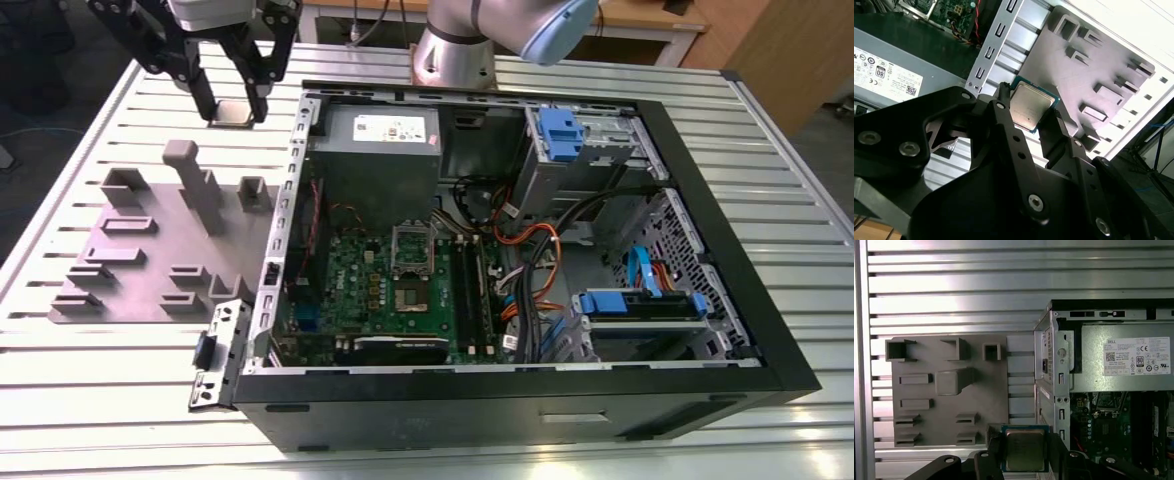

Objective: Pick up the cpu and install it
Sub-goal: 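Pick up the cpu and move it towards the insertion slot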

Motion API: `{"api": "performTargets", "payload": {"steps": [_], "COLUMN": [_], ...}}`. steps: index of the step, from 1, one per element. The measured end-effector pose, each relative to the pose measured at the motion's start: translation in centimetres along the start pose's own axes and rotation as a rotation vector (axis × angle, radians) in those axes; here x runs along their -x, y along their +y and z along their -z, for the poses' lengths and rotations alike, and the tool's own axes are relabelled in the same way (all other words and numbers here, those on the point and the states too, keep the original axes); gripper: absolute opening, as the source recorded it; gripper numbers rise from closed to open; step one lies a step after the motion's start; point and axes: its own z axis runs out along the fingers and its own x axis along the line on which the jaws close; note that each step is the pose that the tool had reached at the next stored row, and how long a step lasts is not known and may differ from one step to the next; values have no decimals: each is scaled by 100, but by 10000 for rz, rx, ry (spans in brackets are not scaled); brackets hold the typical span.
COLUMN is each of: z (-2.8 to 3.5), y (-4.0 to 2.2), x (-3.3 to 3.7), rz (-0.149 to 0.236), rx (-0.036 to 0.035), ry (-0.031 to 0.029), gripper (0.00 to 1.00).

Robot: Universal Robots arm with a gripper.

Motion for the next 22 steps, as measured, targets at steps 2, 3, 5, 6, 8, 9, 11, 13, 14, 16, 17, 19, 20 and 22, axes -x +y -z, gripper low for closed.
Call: {"api": "performTargets", "payload": {"steps": [2, 3, 5, 6, 8, 9, 11, 13, 14, 16, 17, 19, 20, 22], "z": [-1, -1, -1, -1, -1, -1, -1, -2, -1, -1, -2, -2, -2, -2], "y": [0, 0, -1, -2, -4, -5, -5, -5, -5, -5, -5, -4, -5, -4], "x": [14, 22, 37, 46, 57, 60, 64, 77, 77, 78, 78, 80, 83, 91], "rz": [0, 0, 0, 1, 0, 0, -1, 0, 0, 0, 0, 0, 2, 1], "rx": [1, 0, 1, 2, 1, 0, 1, 1, 1, 0, 1, 1, 1, 1], "ry": [-1, 0, -1, -1, -1, 0, -1, -1, 0, -1, -1, -1, -1, -1], "gripper": [47, 47, 47, 47, 47, 47, 47, 47, 47, 47, 47, 47, 47, 47]}}
